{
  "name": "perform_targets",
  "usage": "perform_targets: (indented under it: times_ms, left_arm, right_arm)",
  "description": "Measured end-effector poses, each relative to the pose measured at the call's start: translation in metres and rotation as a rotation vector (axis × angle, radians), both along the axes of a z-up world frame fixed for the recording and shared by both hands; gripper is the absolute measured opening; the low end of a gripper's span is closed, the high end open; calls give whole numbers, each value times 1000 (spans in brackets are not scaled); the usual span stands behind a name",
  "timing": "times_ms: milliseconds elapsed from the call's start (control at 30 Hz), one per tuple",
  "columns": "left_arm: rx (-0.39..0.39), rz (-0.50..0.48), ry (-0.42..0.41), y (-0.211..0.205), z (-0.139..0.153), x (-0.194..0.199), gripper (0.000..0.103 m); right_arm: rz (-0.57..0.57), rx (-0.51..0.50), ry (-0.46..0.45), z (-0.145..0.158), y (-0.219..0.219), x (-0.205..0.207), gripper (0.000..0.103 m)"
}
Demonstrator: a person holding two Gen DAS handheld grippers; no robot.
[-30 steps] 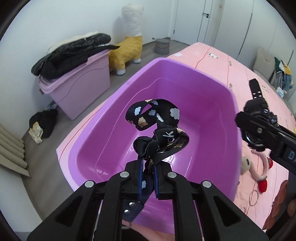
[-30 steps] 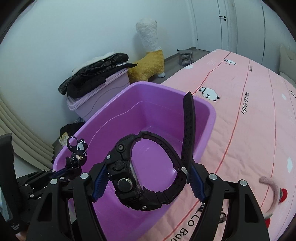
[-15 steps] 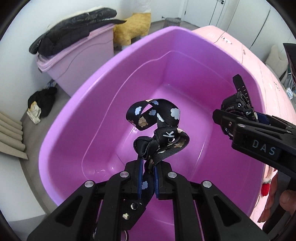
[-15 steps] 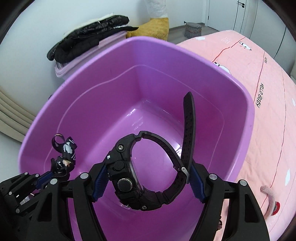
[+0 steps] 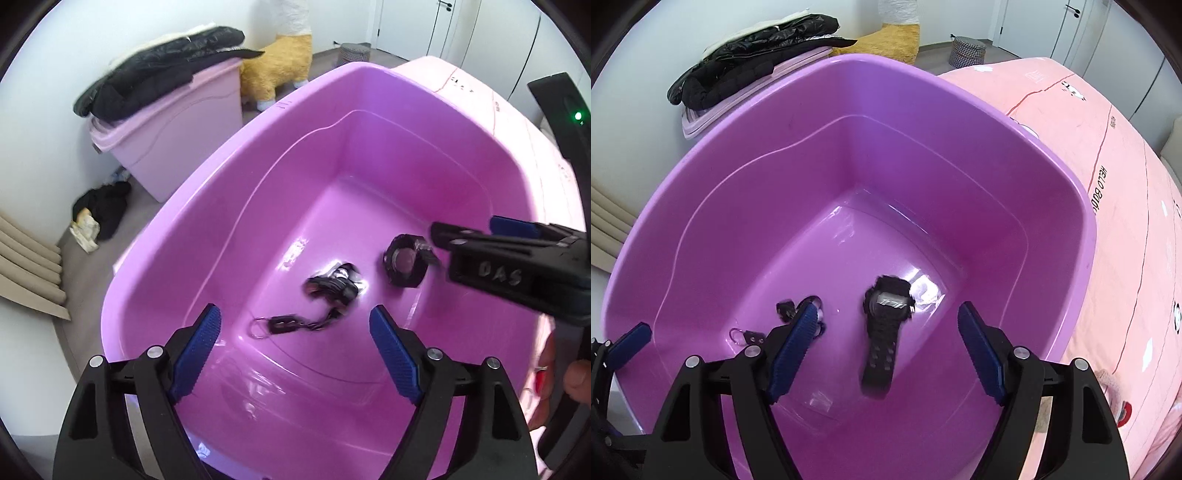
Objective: Organize jewelry
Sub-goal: 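Open both tools to drop the lanyard and watch into the tub, then move both tools back over the bed toward the hairpin and pearl clip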
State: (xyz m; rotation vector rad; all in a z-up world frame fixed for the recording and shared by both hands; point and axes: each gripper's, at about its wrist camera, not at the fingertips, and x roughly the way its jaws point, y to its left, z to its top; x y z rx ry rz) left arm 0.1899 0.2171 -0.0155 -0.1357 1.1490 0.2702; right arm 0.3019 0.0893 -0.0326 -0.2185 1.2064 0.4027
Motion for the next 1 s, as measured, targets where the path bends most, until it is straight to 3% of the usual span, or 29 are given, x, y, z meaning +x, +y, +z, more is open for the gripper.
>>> perform_targets:
  times_ms: [667,1000]
  left_arm:
    - [2,14,-50,5,21,-20,81]
    - [16,2,-95,-1,40,-40,81]
  right_arm:
    - [-26,53,-38,23,-6,-17,75]
    - [-49,100,-68,42,-24,-50,75]
